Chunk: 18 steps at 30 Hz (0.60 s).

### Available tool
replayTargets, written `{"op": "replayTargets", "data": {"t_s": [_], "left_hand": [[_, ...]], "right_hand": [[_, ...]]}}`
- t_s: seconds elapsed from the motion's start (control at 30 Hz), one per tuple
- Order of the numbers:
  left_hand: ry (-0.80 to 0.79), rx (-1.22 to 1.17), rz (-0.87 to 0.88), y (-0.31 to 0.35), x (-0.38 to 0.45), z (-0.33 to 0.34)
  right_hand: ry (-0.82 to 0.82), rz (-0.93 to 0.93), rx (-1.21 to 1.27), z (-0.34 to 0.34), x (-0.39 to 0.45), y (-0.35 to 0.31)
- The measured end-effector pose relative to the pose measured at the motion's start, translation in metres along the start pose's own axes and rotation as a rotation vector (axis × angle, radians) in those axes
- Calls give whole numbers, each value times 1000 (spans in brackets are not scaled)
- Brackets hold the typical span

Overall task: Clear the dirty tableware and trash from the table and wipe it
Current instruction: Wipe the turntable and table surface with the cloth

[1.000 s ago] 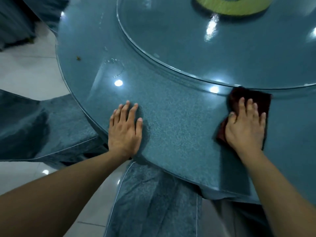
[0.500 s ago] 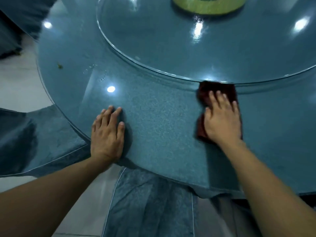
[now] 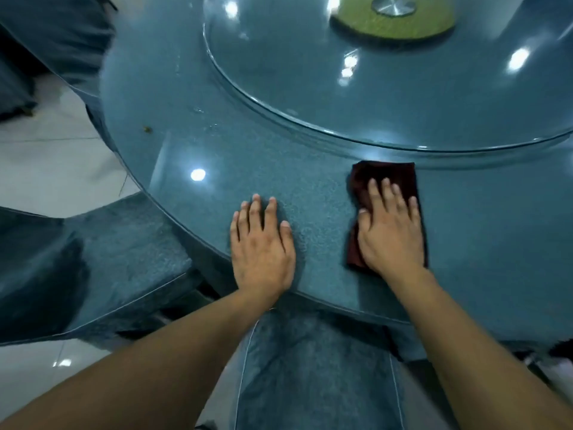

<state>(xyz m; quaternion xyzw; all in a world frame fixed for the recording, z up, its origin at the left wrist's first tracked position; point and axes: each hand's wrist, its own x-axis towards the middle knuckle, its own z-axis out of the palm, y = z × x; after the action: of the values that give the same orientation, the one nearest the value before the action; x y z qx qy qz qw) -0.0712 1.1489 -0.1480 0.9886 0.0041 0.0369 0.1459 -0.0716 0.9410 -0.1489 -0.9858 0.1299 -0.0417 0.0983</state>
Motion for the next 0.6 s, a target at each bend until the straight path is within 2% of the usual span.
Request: {"op": "replayTargets", "data": {"t_s": [0.1,0.2,0.33,0.47,0.6], "left_hand": [[-23,-95,61,-6,2,-5],[-101,-255,147,-27,8,-23],[-110,-199,326,-94,36,-45],[-96,-53,399,-166,96,-59],[-21,19,369,-210,167,-64]], "right_hand": [[11,-20,1,15,-35,-70],[25,28,-23,23,-68,-109],[29,131,-29,28,-81,-150],[16,169,-22,34,-29,-168],[27,208,-15,39,51,-169]]}}
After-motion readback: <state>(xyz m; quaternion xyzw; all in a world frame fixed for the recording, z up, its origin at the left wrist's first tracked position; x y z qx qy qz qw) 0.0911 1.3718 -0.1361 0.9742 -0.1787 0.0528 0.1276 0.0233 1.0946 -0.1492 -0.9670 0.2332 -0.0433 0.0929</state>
